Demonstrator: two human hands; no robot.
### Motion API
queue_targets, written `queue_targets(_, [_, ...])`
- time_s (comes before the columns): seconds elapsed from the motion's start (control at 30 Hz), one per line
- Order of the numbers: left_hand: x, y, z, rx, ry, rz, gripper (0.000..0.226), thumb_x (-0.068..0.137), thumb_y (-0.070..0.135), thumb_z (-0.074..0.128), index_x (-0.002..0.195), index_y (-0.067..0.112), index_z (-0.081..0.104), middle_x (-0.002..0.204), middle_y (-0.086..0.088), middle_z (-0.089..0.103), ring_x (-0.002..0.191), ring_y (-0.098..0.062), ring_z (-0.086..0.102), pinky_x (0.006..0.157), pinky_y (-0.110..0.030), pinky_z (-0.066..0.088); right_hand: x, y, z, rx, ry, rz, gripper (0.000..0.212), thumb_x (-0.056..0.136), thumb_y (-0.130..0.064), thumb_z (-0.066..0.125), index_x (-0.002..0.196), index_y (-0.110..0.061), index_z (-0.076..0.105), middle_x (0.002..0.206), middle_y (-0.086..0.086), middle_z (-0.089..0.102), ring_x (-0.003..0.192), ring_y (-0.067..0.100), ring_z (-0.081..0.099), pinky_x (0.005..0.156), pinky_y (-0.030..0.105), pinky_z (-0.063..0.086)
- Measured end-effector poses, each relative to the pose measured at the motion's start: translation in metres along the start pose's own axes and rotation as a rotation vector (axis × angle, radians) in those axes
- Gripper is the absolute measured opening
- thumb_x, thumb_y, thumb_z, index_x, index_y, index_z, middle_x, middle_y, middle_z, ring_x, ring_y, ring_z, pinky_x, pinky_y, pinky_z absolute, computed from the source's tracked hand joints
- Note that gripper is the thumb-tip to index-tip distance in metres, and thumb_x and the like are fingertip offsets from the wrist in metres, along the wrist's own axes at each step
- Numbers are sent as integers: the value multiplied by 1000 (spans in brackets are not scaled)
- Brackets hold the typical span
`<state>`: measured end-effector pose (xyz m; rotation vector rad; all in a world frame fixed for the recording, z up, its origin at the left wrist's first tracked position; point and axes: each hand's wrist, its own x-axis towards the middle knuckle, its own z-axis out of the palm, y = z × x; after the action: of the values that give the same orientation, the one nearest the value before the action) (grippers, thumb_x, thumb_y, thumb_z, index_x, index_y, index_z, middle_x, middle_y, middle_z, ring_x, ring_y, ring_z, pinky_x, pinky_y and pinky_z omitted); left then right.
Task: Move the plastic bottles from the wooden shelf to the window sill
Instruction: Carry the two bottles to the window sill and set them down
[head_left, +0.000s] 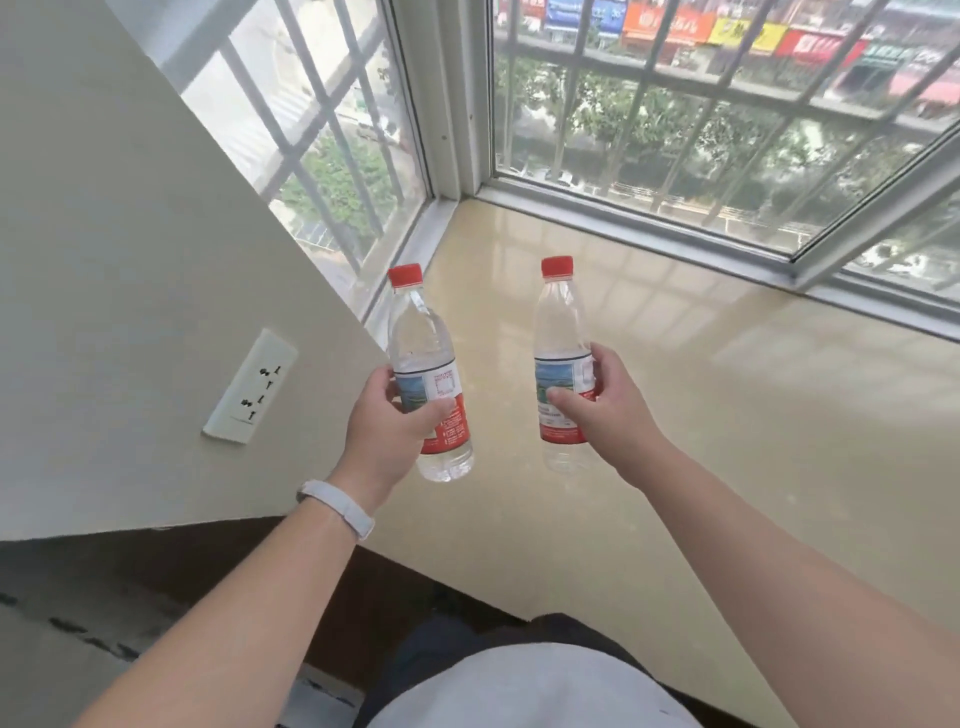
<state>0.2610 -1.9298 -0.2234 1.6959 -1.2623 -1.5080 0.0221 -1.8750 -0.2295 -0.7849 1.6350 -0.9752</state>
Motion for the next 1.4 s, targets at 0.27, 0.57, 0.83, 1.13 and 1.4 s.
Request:
queue_targets(0.27, [81,-11,6,61,-98,12,48,79,7,81,115,28,57,110,2,70,93,-5,69,80,-27,56,47,18,23,8,105,82,60,81,-4,69,126,-33,42,110,-7,65,93,4,67,86,31,55])
queue_targets(0.57, [153,-58,19,74,-125,-27,50,78,6,81,118,22,57,110,0,72,93,-8,71,82,-31,59,97,63,46,6,162,111,57,80,-6,72,124,-31,46,105,-11,66,85,-6,65,77,21,54])
queue_targets(0.83, [187,-99,24,212,-55,57,63,64,25,83,111,40,44,109,18,61,103,-4,64,91,-38,55,133,111,72,-65,166,98,69,80,-2,75,131,-20,32,113,-4,53,81,-13,59,61,8,48])
queue_targets(1.13, [208,-136,21,276,-23,131,66,67,27,89,119,27,47,108,14,63,101,-6,65,87,-34,55,156,149,104,-232,153,40,69,81,-25,77,132,-29,31,122,-12,52,96,-16,53,87,26,49])
queue_targets(1.4, [205,-170,13,347,-69,79,75,61,45,89,119,10,54,106,2,69,99,-15,69,86,-43,56,150,169,112,-263,190,40,69,80,-24,77,132,-23,32,115,-10,55,93,3,56,74,14,43])
